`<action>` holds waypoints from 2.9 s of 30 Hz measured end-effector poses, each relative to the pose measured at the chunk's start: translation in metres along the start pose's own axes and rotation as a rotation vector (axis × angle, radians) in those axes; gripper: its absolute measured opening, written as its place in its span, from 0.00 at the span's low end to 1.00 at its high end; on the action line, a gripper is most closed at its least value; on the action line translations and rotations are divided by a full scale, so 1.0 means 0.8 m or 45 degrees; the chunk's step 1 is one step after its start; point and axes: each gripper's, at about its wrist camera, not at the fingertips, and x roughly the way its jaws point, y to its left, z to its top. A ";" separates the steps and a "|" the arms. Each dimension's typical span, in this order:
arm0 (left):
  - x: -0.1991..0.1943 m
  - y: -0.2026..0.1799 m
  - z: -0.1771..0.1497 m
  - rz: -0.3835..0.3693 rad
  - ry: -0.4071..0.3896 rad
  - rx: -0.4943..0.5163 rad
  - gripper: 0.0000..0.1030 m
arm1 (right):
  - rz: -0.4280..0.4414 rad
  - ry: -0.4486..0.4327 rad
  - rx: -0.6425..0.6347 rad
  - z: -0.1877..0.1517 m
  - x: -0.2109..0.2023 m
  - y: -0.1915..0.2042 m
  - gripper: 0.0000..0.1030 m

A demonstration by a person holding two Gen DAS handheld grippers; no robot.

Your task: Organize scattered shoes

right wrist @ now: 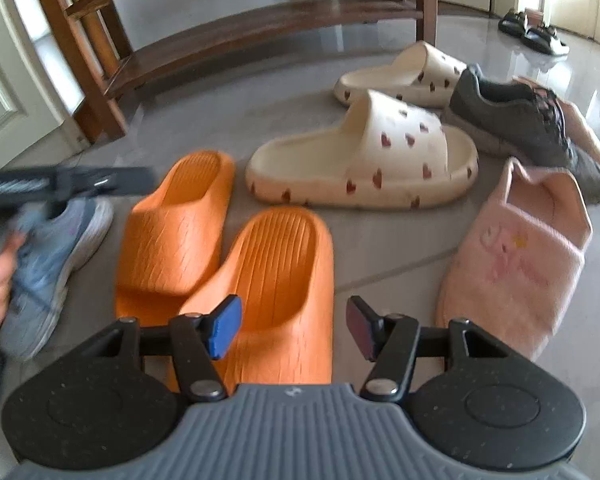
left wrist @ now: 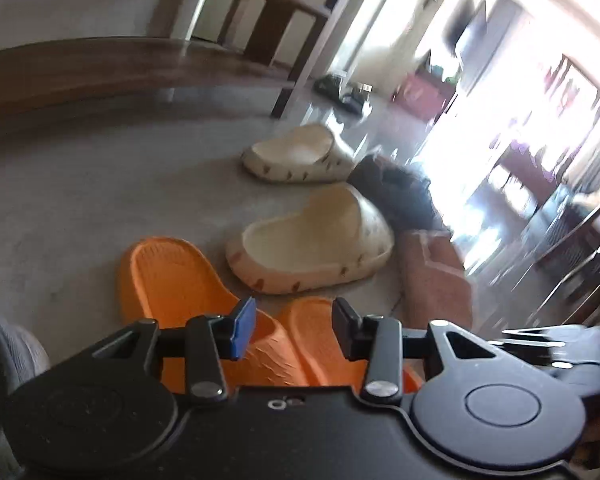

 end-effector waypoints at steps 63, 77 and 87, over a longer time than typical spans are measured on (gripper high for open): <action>0.053 -0.054 0.028 -0.388 0.042 0.127 0.55 | -0.293 -0.284 0.057 0.073 0.001 -0.050 0.77; 0.160 -0.092 0.083 -0.147 -0.099 0.102 0.55 | -0.310 -0.230 -0.047 0.099 0.029 -0.065 0.53; 0.244 -0.095 0.119 -0.217 0.012 0.003 0.51 | -0.267 -0.182 0.058 0.081 0.034 -0.088 0.53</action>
